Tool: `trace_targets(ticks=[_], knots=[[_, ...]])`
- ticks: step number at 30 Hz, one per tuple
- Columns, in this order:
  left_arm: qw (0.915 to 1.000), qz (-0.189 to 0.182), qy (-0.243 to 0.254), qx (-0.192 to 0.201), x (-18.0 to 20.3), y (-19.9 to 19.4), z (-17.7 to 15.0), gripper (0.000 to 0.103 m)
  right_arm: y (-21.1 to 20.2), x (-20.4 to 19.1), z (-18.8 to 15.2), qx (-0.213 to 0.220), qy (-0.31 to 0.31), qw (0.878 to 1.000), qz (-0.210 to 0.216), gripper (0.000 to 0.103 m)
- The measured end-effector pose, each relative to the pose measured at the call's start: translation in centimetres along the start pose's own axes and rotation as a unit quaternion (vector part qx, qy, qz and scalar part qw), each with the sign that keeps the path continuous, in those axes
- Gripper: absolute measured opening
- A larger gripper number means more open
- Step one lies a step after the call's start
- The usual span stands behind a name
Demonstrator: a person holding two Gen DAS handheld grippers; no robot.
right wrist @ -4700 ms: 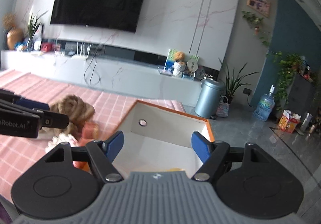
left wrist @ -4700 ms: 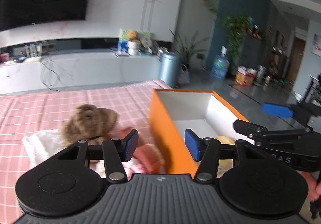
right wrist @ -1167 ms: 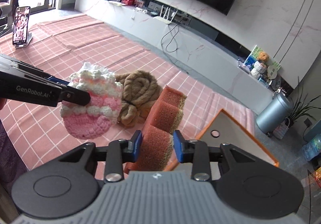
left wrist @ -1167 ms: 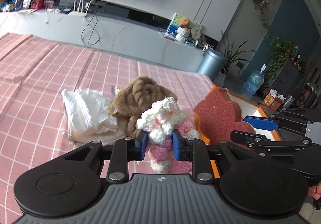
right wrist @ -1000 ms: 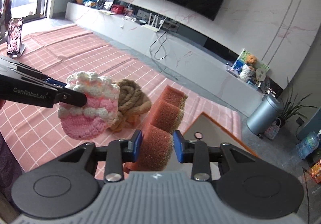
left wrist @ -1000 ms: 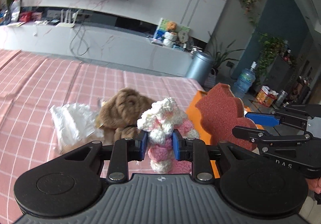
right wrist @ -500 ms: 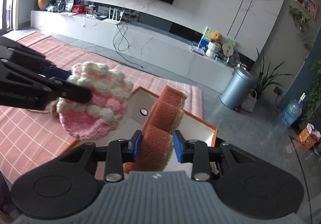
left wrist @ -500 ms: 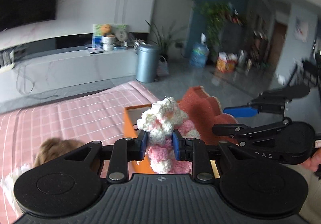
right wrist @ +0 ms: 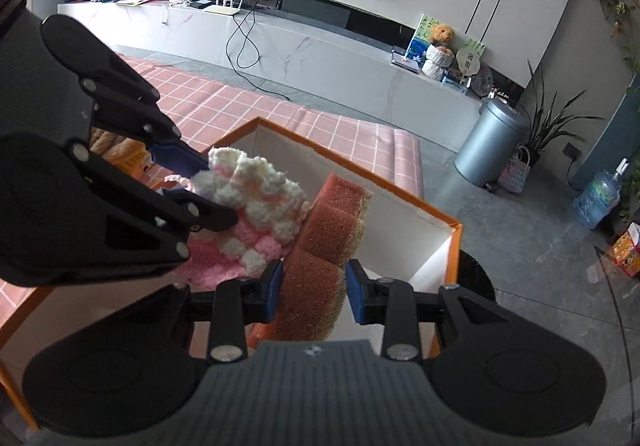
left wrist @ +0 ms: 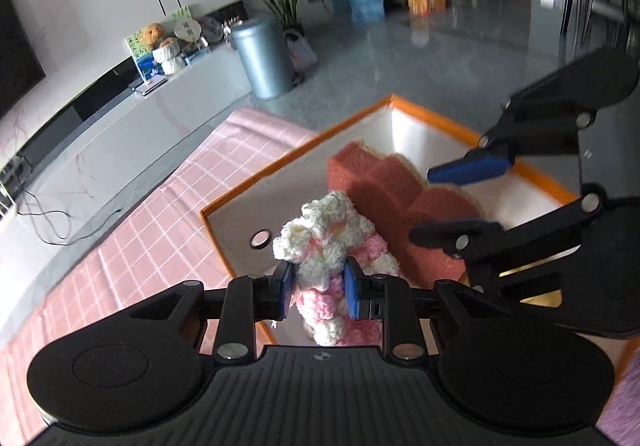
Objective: Organize soft objects
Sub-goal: 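Carry the sponge and crocheted cap into the orange box and open both tools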
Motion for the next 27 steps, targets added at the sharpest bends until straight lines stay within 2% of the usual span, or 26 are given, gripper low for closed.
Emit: trace_targets(ticks=[4,10,13,19,21,23,25,27], knots=[[0.9993,0.002,0.015,-0.033,-0.4,1.7,-0.7,0.03,1.8,-0.1,-0.2,0.0,0.001,1.0,0.009,0.033],[0.9972,0.011,0.047,-0.058,-1.3,3.7,-1.5,0.033,3.8,-0.5,-0.4,-0.006,0.012,1.0,0.017,0.033],[0.9968,0.009,0.053,-0.059,-1.5,4.2,-1.5,0.04,4.5,-0.9,-0.8,-0.014,0.012,1.0,0.02,0.033],[0.9973,0.006,0.054,-0.051,-1.8,4.1,-1.6,0.042,5.2,-1.0,-0.8,-0.022,0.01,0.999,0.023,0.034],[0.9982,-0.003,0.041,-0.044,-2.0,3.8,-1.7,0.047,5.3,-0.9,-0.9,-0.028,0.008,0.999,0.021,0.034],[0.9989,-0.003,0.038,-0.028,-2.1,3.1,-1.4,0.065,5.5,-0.9,-1.1,-0.037,0.009,0.999,0.013,0.034],[0.999,0.0,0.044,-0.008,-2.1,2.2,-1.0,0.073,5.8,-0.8,-0.9,-0.043,0.014,0.999,0.011,0.034],[0.9991,-0.003,0.041,0.002,-2.2,1.5,-0.7,0.076,5.8,-0.9,-0.9,-0.044,0.018,0.999,0.011,0.034]])
Point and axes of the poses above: each gripper's, at about its wrist camera, not at the fingertips, and y roughly the way its jaws point, x to its right, z to its top, the point moved 8 cm from there along y, roughly the way its jaws point, and after that the axes turned 5 degrees about x, right-handed, at the moved point
